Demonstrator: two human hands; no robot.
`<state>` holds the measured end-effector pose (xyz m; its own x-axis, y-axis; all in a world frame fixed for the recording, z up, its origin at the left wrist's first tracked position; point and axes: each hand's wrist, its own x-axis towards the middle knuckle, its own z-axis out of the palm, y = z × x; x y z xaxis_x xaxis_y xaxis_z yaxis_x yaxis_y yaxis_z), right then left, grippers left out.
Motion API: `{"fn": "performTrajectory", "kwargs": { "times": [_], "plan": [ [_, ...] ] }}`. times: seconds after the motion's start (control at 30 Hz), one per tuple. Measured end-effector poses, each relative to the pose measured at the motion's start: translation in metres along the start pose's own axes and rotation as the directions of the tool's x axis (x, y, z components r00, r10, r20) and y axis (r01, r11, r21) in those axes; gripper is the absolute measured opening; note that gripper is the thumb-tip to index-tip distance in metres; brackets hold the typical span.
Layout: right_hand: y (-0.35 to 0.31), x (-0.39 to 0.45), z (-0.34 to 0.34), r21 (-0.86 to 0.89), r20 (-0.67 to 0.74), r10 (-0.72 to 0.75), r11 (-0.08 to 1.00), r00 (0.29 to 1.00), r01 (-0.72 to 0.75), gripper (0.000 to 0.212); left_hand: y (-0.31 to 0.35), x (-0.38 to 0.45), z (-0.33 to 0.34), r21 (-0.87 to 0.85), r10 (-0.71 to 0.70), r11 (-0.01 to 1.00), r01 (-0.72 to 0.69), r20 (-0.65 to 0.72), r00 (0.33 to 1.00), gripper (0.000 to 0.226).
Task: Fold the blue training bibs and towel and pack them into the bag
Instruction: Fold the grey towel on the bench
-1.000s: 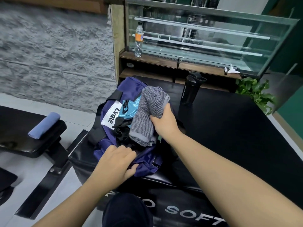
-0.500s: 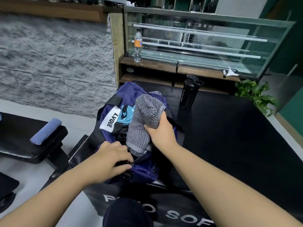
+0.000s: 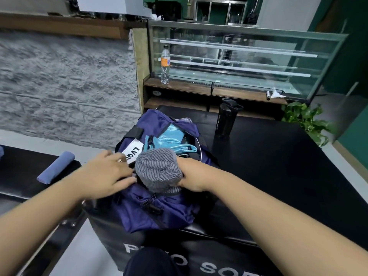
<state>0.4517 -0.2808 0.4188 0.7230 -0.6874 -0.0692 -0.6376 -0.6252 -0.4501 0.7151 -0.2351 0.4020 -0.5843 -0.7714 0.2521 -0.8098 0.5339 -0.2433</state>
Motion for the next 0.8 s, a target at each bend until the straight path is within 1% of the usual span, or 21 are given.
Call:
{"fn": "performTrajectory", "kwargs": {
  "times": [0.07, 0.13, 0.23, 0.27, 0.3, 0.4, 0.43, 0.47, 0.53, 0.57, 0.6, 0.67, 0.73, 0.8],
  "plan": [
    [-0.003, -0.001, -0.007, -0.028, 0.064, 0.007, 1.000, 0.998, -0.006, 0.066, -0.016, 0.000, -0.009, 0.139, 0.015, 0.990, -0.013, -0.014, 1.000, 0.035],
    [-0.005, 0.002, -0.009, -0.062, 0.108, 0.028, 0.998, 0.994, -0.022, 0.065, -0.021, 0.007, -0.024, 0.216, 0.035, 0.976, -0.026, -0.037, 0.999, 0.030],
    [-0.010, 0.014, -0.003, -0.162, 0.176, 0.099, 0.984, 0.979, -0.071, 0.080, -0.016, 0.014, -0.039, 0.219, 0.095, 0.973, -0.075, -0.083, 0.992, 0.030],
    [-0.012, 0.018, 0.000, -0.194, 0.181, 0.129, 0.976, 0.975, -0.093, 0.082, -0.015, 0.014, -0.041, 0.204, 0.120, 0.974, -0.099, -0.089, 0.989, 0.031],
    [-0.014, 0.022, 0.004, -0.222, 0.170, 0.160, 0.968, 0.973, -0.120, 0.078, -0.014, 0.015, -0.043, 0.177, 0.139, 0.977, -0.121, -0.092, 0.986, 0.033],
    [-0.023, 0.028, 0.015, -0.276, 0.074, 0.210, 0.944, 0.975, -0.182, 0.051, -0.009, 0.016, -0.046, 0.039, 0.144, 0.989, -0.140, -0.121, 0.982, 0.040],
    [-0.023, 0.028, 0.019, -0.260, 0.034, 0.195, 0.949, 0.980, -0.179, 0.047, -0.008, 0.016, -0.046, 0.008, 0.136, 0.991, -0.136, -0.131, 0.982, 0.040],
    [-0.022, 0.027, 0.022, -0.219, -0.002, 0.166, 0.962, 0.986, -0.162, 0.048, -0.007, 0.016, -0.046, -0.006, 0.126, 0.992, -0.128, -0.138, 0.982, 0.039],
    [-0.016, 0.024, 0.026, -0.036, -0.071, 0.122, 0.991, 0.990, -0.125, 0.052, -0.008, 0.017, -0.046, -0.024, 0.104, 0.994, -0.110, -0.156, 0.982, 0.033],
    [-0.015, 0.021, 0.024, 0.052, -0.097, 0.105, 0.994, 0.990, -0.100, 0.050, -0.010, 0.016, -0.046, -0.040, 0.097, 0.994, -0.104, -0.165, 0.982, 0.029],
    [-0.014, 0.019, 0.020, 0.103, -0.103, 0.086, 0.992, 0.991, -0.075, 0.047, -0.012, 0.016, -0.046, -0.056, 0.094, 0.993, -0.105, -0.171, 0.981, 0.028],
    [-0.017, 0.018, 0.008, 0.092, -0.057, 0.032, 0.995, 0.998, -0.027, 0.038, -0.014, 0.018, -0.048, -0.098, 0.090, 0.989, -0.110, -0.191, 0.977, 0.033],
    [-0.023, 0.022, -0.003, -0.007, 0.048, -0.014, 1.000, 0.999, 0.014, 0.029, -0.014, 0.022, -0.054, -0.156, 0.055, 0.984, -0.091, -0.221, 0.974, 0.032],
    [-0.029, 0.028, -0.007, -0.131, 0.137, -0.019, 0.991, 0.990, 0.037, 0.028, -0.010, 0.028, -0.060, -0.183, 0.036, 0.980, -0.083, -0.245, 0.969, 0.025]
  ]
}}
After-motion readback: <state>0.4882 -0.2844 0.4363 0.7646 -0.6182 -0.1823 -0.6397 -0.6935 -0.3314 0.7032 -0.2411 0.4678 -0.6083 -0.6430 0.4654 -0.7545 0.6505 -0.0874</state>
